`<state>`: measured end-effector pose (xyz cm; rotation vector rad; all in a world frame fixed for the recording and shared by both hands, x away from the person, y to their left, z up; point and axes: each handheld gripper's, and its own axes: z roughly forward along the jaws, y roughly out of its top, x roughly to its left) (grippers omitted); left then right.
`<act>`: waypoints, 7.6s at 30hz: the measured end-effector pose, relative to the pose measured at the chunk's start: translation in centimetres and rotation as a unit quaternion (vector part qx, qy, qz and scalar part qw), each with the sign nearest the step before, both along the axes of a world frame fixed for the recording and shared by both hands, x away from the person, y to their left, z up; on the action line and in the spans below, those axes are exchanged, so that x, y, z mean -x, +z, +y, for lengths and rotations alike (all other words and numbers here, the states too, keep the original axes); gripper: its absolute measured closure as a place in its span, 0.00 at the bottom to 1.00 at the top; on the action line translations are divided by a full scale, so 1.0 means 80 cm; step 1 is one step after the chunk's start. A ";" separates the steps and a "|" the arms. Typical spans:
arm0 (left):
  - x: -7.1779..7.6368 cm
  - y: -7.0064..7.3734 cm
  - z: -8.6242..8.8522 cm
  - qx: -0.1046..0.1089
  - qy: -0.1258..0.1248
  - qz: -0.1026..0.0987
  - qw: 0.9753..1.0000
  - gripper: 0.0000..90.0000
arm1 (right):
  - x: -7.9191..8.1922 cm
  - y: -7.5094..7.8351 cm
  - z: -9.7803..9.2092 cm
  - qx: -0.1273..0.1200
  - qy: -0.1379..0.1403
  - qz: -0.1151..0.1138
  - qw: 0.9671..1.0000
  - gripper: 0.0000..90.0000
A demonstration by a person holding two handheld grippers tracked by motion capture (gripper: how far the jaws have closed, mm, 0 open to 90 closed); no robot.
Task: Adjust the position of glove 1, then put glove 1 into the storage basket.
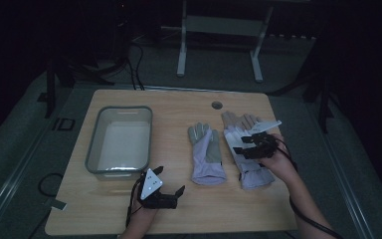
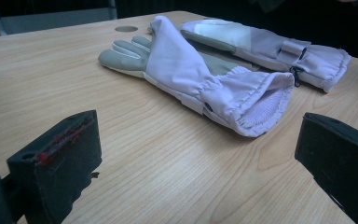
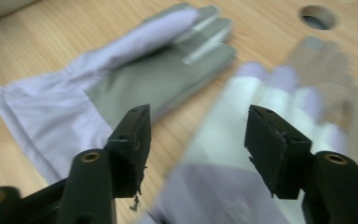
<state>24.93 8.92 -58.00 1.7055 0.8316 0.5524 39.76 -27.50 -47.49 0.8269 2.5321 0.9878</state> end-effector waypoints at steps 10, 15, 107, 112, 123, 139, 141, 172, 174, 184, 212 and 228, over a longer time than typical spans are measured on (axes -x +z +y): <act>0.000 0.000 0.000 -0.001 0.000 0.001 1.000 0.01 | 0.007 -0.018 -0.042 0.016 -0.035 0.011 0.999 0.49; -0.001 0.000 0.000 -0.002 0.000 0.002 1.000 0.01 | 0.004 -0.041 -0.049 0.022 -0.039 0.029 0.999 0.50; -0.016 0.034 -0.012 -0.013 -0.018 0.064 0.998 0.01 | 0.028 0.007 0.064 -0.085 -0.044 0.063 0.993 0.18; -0.027 0.054 -0.020 -0.005 -0.022 0.061 0.998 0.01 | 0.034 -0.001 0.045 -0.080 -0.035 0.028 0.996 0.18; -0.066 0.100 -0.062 -0.005 -0.050 0.099 0.994 0.01 | 0.028 0.002 0.037 -0.084 -0.031 0.045 0.995 0.17; -0.102 0.072 -0.076 -0.069 -0.026 0.187 0.979 0.16 | -0.004 -0.017 0.057 -0.104 -0.087 0.070 0.988 0.29; -0.101 0.066 -0.077 -0.072 -0.019 0.200 0.977 0.16 | -0.007 -0.024 0.060 -0.100 -0.096 0.076 0.987 0.36; -0.098 0.017 -0.086 -0.017 -0.048 0.283 0.958 0.68 | -0.025 -0.088 0.076 -0.110 -0.082 0.225 0.965 0.75; -0.099 0.019 -0.086 -0.011 -0.049 0.288 0.956 0.75 | -0.022 -0.087 0.078 -0.112 -0.085 0.216 0.966 0.77; -0.105 0.032 -0.078 -0.018 -0.062 0.296 0.953 0.81 | -0.013 -0.070 0.086 -0.105 -0.089 0.186 0.973 0.82; -0.114 0.128 -0.033 -0.043 -0.083 0.231 0.968 0.81 | -0.010 0.022 0.120 -0.144 -0.063 0.107 0.982 0.83; -0.108 0.172 0.019 -0.059 -0.064 0.205 0.975 0.81 | -0.018 0.064 0.180 -0.149 -0.035 0.082 0.985 0.83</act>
